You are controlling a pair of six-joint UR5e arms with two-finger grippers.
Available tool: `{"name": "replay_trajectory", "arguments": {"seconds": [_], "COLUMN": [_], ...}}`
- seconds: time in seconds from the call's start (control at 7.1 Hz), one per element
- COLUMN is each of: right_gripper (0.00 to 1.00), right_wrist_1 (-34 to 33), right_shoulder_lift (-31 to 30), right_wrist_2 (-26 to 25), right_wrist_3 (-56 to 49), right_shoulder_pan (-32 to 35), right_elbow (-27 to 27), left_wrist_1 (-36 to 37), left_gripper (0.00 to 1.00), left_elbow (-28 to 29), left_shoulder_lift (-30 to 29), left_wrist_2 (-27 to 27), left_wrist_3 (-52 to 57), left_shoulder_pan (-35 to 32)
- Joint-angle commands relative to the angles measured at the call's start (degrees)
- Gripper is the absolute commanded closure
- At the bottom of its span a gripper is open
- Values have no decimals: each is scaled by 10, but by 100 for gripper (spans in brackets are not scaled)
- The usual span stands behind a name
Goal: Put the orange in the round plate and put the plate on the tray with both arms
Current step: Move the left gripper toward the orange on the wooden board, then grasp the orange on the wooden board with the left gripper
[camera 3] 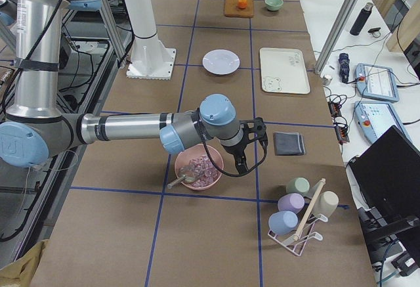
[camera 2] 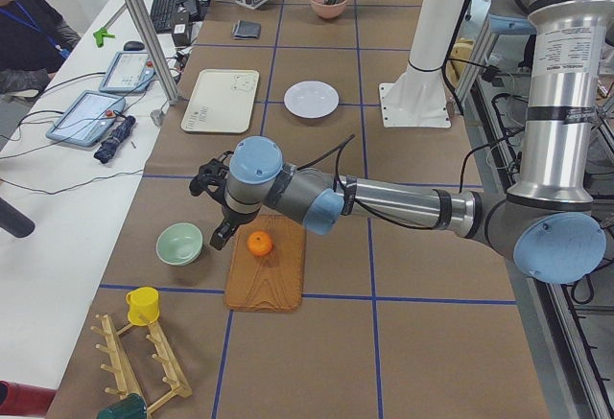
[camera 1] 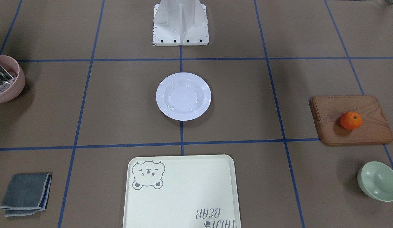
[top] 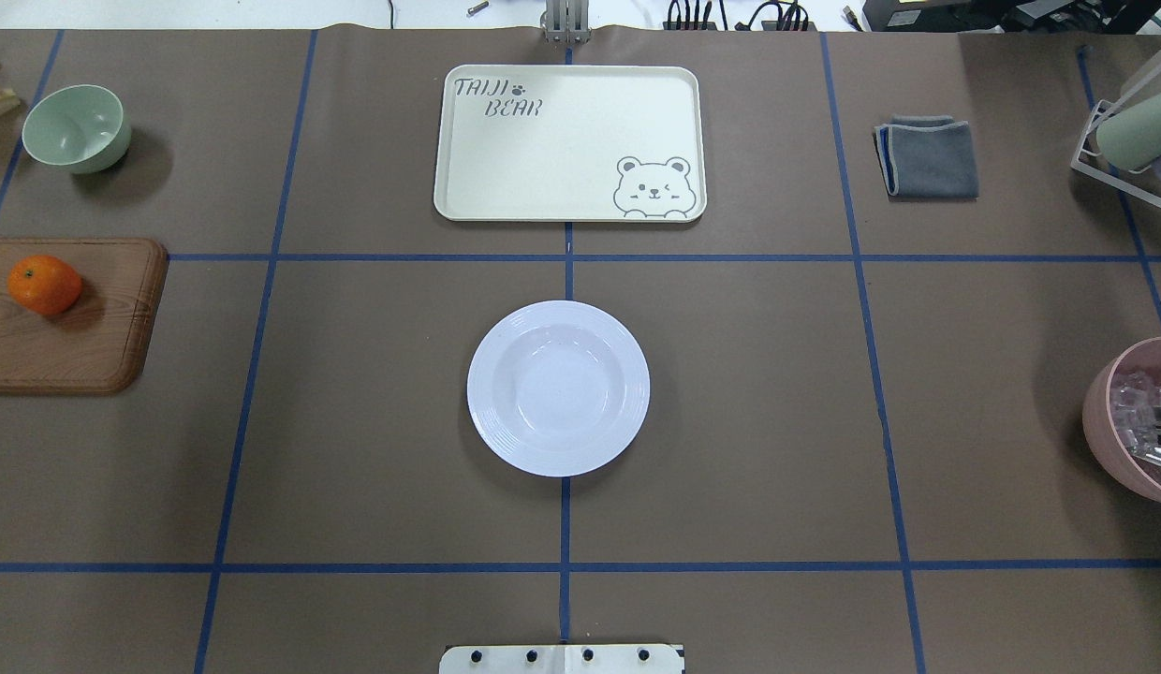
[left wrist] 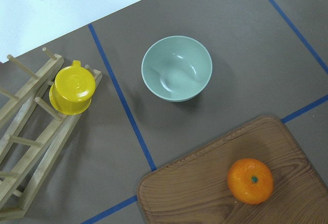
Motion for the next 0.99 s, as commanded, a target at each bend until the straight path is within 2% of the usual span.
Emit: {"name": "replay_trajectory", "arguments": {"seconds": [0.0, 0.14, 0.28, 0.56, 0.85], "right_gripper": [0, 0, 0, 0, 0], "right_wrist_1": [-2, 0, 3, 4, 4], "right_shoulder_lift": [8, 8, 7, 5, 4], "right_wrist_2": [-59, -84, -85, -85, -85], "right_wrist_3": [114, 134, 134, 133, 134], "right_shoulder_pan": [-68, -91, -91, -91, -91], "right_elbow": [14, 17, 17, 17, 17], "left_wrist_1": [-40, -47, -65, -171, -204], "left_gripper": [1, 1, 1, 1, 1], "left_elbow": [16, 20, 26, 100, 131], "left_shoulder_lift": [6, 6, 6, 4, -3], "left_wrist_2": [24, 61, 89, 91, 92], "left_wrist_3": [-110, -166, -205, -252, -273], "left_shoulder_pan": [57, 112, 158, 200, 225]}}
